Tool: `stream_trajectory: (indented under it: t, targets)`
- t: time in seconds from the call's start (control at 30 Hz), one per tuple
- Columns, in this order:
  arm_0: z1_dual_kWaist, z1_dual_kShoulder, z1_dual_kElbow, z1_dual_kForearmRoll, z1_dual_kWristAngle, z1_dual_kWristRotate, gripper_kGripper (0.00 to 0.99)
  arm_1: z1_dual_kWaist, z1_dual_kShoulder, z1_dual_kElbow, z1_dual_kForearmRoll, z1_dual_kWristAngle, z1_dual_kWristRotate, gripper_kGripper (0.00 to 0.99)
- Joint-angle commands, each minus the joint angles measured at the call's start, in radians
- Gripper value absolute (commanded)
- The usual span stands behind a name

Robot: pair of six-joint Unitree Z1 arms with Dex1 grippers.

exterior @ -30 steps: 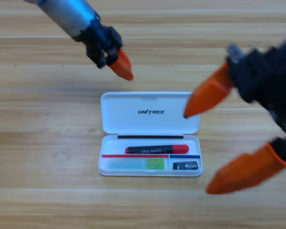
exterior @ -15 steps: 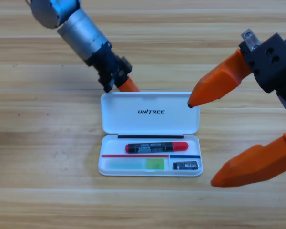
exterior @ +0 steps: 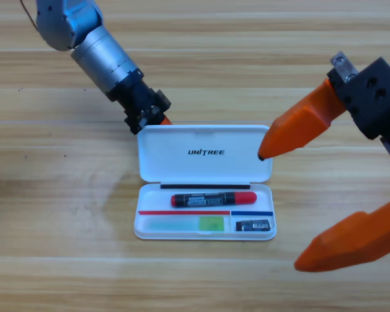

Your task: Clean up eraser and pencils

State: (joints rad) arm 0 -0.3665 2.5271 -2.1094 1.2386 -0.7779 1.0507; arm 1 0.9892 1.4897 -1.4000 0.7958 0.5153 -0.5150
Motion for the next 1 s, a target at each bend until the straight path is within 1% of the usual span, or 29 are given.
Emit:
stream_trajectory:
  t: [0.03, 0.47, 0.67, 0.73, 1.0]
  targets:
    - [0.008, -0.021, 0.029, 0.024, -0.02, 0.011, 0.0, -0.024, -0.051, 0.03, -0.01, 0.008, 0.01, 0.99]
    - [-0.028, -0.126, 0.117, 0.027, -0.043, 0.015, 0.0, -0.024, -0.04, 0.026, -0.01, 0.011, 0.012, 0.99]
    - [-0.046, -0.117, 0.158, 0.013, -0.041, 0.04, 0.0, -0.024, -0.035, 0.026, -0.01, 0.011, 0.012, 0.99]
    - [-0.058, -0.117, 0.178, 0.01, -0.041, 0.061, 0.0, -0.024, -0.034, 0.026, -0.01, 0.011, 0.012, 0.99]
    - [-0.081, -0.102, 0.203, -0.007, -0.02, 0.066, 0.0, -0.024, -0.032, 0.026, -0.01, 0.015, 0.015, 0.99]
